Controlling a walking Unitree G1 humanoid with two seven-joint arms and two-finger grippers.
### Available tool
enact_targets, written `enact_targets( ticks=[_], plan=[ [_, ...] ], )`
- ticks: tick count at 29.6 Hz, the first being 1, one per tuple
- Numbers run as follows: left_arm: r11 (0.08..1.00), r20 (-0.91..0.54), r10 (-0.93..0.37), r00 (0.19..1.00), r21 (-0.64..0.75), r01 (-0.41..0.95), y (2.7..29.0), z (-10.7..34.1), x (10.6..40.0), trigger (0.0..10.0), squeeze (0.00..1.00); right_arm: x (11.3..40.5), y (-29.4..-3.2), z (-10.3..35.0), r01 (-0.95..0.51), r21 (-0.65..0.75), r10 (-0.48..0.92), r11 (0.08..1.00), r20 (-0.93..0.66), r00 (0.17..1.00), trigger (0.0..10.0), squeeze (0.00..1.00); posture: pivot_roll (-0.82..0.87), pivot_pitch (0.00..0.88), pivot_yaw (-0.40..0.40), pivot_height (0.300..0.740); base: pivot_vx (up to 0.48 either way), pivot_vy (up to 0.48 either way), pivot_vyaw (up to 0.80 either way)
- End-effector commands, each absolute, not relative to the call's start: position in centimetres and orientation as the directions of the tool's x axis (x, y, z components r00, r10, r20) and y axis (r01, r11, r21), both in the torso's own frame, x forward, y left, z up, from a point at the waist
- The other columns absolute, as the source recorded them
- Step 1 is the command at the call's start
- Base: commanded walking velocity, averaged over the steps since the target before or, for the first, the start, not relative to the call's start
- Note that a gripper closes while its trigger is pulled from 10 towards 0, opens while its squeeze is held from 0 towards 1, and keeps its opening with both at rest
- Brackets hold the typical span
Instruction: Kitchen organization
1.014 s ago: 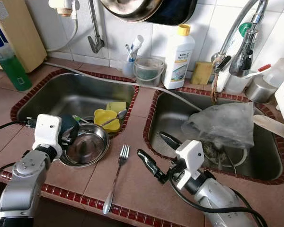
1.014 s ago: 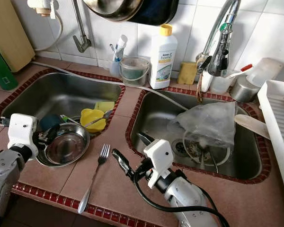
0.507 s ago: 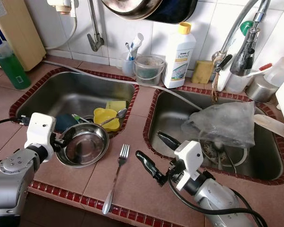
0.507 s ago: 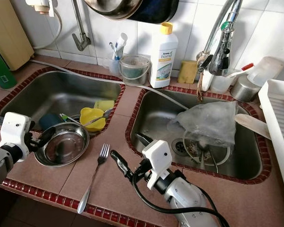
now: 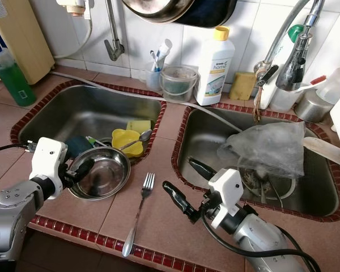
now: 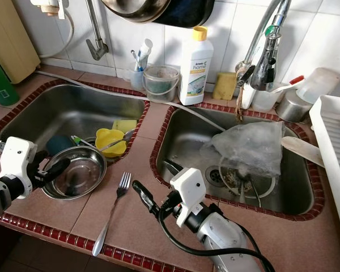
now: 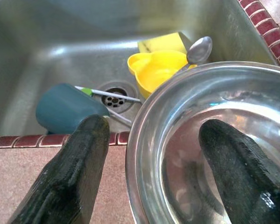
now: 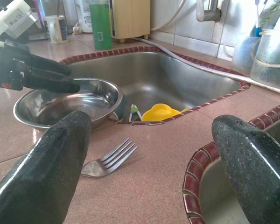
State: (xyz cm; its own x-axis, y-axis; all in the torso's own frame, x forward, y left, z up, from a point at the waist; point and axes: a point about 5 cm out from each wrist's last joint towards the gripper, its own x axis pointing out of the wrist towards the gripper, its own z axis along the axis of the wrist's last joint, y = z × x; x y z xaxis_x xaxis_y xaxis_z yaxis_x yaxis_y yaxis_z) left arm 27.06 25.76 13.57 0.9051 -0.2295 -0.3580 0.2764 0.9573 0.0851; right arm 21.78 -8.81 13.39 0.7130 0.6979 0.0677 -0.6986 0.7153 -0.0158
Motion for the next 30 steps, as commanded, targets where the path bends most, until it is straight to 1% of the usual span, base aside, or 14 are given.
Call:
enact_targets(
  ticks=[1,6,12,22,23,24,25,26,30],
  plan=[
    [0.953,-0.357,-0.234,0.904,0.097,0.286,26.0,14.1,26.9,10.0,0.0,21.6,-8.7,13.9,-0.71,-0.019,0.709,0.704,0.081,0.701,10.0,0.0,-0.04,0.088,0.001,0.74,0.0,0.0,0.0],
    [0.949,-0.425,-0.204,0.882,0.135,0.285,26.7,13.8,26.5,10.0,0.0,21.2,-8.4,14.0,-0.732,-0.01,0.73,0.681,0.082,0.678,10.0,0.0,-0.04,0.09,0.002,0.74,0.0,0.0,0.0],
    [0.936,-0.467,-0.221,0.856,0.144,0.32,26.6,13.5,26.2,10.0,0.0,21.0,-8.6,13.9,-0.736,-0.011,0.734,0.677,0.076,0.675,10.0,0.0,-0.04,0.095,0.004,0.74,0.0,0.0,0.0],
    [0.931,-0.512,-0.261,0.818,0.091,0.354,25.9,12.8,25.8,10.0,0.0,21.0,-8.5,13.9,-0.732,-0.013,0.731,0.681,0.077,0.679,10.0,0.0,-0.04,0.094,0.008,0.74,0.0,0.0,0.0],
    [0.928,-0.515,-0.277,0.811,0.077,0.365,25.7,12.8,25.7,8.1,0.0,21.1,-8.6,13.9,-0.731,-0.013,0.73,0.682,0.076,0.68,10.0,0.0,-0.05,0.092,0.008,0.74,0.0,0.0,0.0],
    [0.926,-0.516,-0.281,0.809,0.074,0.369,25.7,12.8,25.7,4.5,0.0,21.1,-8.6,14.0,-0.73,-0.014,0.729,0.683,0.076,0.681,10.0,0.0,-0.05,0.093,0.009,0.74,0.0,0.0,0.0],
    [0.925,-0.516,-0.284,0.808,0.075,0.373,25.6,12.8,25.7,4.1,0.0,21.1,-8.6,14.0,-0.729,-0.015,0.728,0.684,0.076,0.681,10.0,0.0,-0.05,0.093,0.009,0.74,0.0,0.0,0.0],
    [0.924,-0.513,-0.288,0.809,0.071,0.375,25.6,12.8,25.7,0.0,0.0,21.1,-8.6,13.9,-0.728,-0.014,0.727,0.685,0.076,0.682,10.0,0.0,-0.05,0.092,0.009,0.74,0.0,0.0,0.0],
    [0.923,-0.502,-0.299,0.811,0.063,0.379,25.5,13.0,25.8,0.0,0.0,21.1,-8.6,13.9,-0.724,-0.018,0.723,0.69,0.076,0.687,10.0,0.0,-0.05,0.088,0.009,0.74,0.0,0.0,0.0]
  ],
)
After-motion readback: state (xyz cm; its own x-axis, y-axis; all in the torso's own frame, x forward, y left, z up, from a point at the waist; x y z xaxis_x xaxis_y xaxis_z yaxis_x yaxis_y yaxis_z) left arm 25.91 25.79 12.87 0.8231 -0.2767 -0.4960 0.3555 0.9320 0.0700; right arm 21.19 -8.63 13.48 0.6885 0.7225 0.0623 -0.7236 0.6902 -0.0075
